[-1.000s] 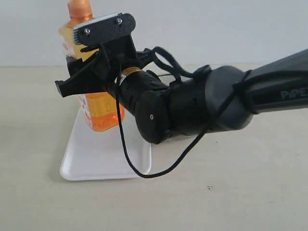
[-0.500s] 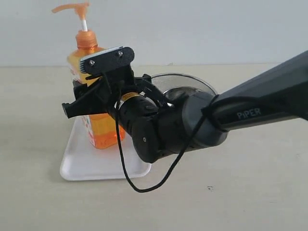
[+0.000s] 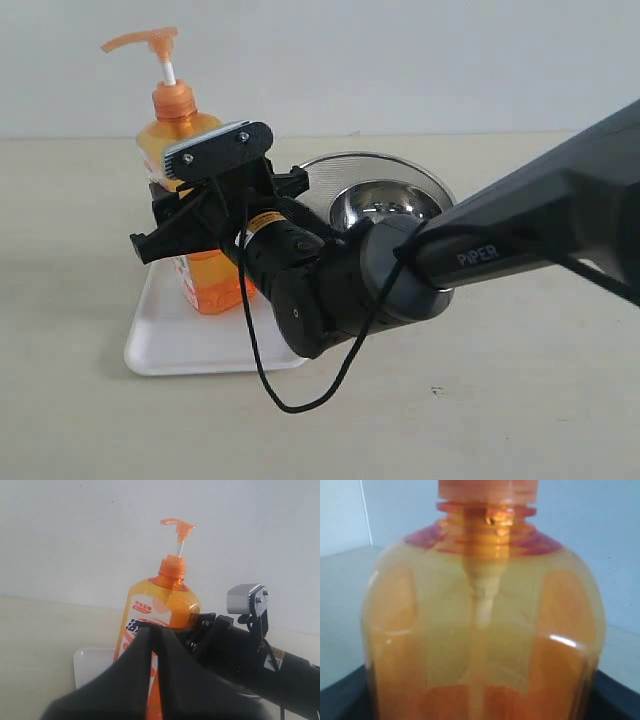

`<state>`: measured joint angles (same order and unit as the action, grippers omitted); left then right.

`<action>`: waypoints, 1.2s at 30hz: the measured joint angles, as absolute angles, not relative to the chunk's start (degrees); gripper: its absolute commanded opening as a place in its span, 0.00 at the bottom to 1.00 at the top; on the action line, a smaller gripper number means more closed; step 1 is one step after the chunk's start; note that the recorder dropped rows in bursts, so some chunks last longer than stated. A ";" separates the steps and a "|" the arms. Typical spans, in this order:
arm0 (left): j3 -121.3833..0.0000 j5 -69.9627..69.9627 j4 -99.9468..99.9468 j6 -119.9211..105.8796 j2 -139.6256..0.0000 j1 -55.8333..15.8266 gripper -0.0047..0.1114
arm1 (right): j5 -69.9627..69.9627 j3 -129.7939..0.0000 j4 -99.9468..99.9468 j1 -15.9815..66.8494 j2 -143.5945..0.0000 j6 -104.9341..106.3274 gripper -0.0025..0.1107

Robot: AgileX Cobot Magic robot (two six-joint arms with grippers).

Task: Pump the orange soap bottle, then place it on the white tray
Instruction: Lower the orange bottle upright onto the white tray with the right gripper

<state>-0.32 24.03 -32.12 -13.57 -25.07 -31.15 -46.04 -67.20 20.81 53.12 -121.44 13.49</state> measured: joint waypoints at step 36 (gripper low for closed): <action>-0.32 24.03 -32.12 -13.57 -25.07 -31.15 0.08 | -40.26 -67.90 21.87 53.12 -116.21 13.23 0.73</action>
<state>-0.32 24.03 -32.12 -13.57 -25.07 -31.15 -40.26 -67.90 21.87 53.12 -116.21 13.23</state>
